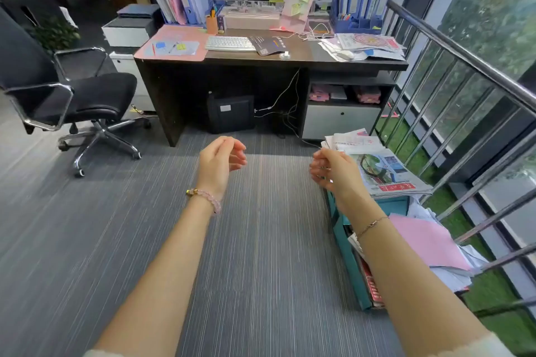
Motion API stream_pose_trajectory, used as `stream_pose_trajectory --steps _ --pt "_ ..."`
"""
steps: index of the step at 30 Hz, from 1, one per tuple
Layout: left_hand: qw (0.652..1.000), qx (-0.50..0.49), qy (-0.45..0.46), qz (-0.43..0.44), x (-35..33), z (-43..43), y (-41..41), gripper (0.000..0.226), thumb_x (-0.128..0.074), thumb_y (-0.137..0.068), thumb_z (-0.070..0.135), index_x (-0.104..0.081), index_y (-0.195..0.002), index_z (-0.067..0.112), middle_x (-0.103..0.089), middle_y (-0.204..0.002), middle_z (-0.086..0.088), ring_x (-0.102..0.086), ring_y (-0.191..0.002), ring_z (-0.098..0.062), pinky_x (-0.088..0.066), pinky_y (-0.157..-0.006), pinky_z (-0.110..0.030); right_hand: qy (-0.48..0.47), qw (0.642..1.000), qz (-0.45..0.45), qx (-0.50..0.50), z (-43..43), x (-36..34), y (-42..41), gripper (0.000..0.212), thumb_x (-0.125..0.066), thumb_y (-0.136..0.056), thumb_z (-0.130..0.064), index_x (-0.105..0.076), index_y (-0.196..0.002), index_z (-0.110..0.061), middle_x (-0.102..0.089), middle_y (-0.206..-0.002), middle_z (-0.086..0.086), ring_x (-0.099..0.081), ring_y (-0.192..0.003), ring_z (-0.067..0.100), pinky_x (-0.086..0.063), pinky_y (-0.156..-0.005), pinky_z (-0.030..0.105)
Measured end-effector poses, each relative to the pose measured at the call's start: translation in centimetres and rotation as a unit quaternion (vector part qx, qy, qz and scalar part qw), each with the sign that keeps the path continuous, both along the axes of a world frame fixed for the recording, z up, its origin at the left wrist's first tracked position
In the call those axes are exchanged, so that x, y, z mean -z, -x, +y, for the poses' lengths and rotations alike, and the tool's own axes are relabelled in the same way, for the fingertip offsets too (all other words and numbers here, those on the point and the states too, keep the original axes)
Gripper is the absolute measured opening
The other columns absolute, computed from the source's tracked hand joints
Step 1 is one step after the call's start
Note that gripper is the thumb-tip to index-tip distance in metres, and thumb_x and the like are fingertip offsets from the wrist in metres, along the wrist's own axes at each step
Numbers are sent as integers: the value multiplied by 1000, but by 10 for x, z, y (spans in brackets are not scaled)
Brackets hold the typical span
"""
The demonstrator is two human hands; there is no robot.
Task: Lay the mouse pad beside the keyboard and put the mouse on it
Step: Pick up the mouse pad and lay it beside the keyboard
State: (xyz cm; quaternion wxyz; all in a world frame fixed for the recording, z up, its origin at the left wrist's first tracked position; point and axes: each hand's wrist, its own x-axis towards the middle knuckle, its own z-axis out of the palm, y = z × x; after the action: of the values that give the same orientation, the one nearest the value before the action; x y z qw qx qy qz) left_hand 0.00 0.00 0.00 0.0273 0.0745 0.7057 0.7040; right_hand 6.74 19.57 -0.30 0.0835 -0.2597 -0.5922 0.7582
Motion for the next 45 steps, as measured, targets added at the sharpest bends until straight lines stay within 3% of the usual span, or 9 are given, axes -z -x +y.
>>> stream_pose_trajectory --steps 6,9,16,21,26,33,40,45 --pt "1000 -20 0 -7 1 18 45 30 -41 -93 16 -61 -71 13 -59 -67 -2 -60 -62 -12 -51 -65 -29 2 1000 -17 3 18 6 44 24 -51 -89 -14 -61 -68 -16 -60 -46 -8 -58 -55 9 -53 -66 25" --pt "1000 -21 -4 -9 4 32 82 30 -41 -93 16 -61 -71 14 -59 -66 -1 -61 -57 -7 -52 -64 -28 -4 1000 -8 12 28 6 80 24 -51 -88 -14 -60 -67 -17 -59 -45 -9 -57 -50 6 -52 -62 22" --pt "999 -2 -27 -24 10 71 199 28 -43 -91 13 -60 -69 12 -58 -63 -1 -60 -55 -7 -50 -60 -25 -12 999 -15 44 56 8 191 21 -53 -85 -11 -60 -66 -15 -57 -44 -7 -56 -57 12 -51 -66 27" --pt "999 21 -33 -29 4 97 295 27 -44 -89 12 -61 -69 11 -58 -64 -2 -59 -61 -13 -50 -64 -29 27 998 -4 60 79 -3 281 20 -51 -85 -7 -61 -67 -11 -51 -53 -1 -51 -44 6 -45 -50 18" --pt "999 23 -18 -37 4 124 370 28 -44 -90 14 -62 -68 13 -59 -64 -3 -60 -60 -10 -52 -69 -33 -21 997 -19 69 103 -8 358 19 -52 -85 -14 -64 -70 -14 -59 -55 -2 -60 -57 11 -53 -67 25" --pt "996 3 -41 -78 16 173 500 27 -45 -90 14 -62 -69 11 -59 -64 -4 -61 -63 -14 -54 -69 -31 -12 997 -18 70 172 -2 494 19 -54 -85 -13 -64 -69 -15 -60 -51 -4 -60 -52 9 -50 -54 18" --pt "989 -35 -48 -134 22 245 637 21 -49 -87 12 -63 -71 9 -59 -67 -7 -62 -67 -19 -57 -70 -30 -1 999 -26 18 252 3 647 20 -54 -87 -17 -68 -74 -14 -66 -63 2 -64 -67 17 -56 -74 29" --pt "984 -56 -56 -157 21 278 721 20 -49 -87 10 -62 -73 7 -58 -68 -9 -61 -66 -20 -56 -70 -31 -3 999 -39 -1 294 -1 737 19 -50 -89 -15 -67 -80 -12 -68 -74 6 -63 -71 20 -55 -79 31"
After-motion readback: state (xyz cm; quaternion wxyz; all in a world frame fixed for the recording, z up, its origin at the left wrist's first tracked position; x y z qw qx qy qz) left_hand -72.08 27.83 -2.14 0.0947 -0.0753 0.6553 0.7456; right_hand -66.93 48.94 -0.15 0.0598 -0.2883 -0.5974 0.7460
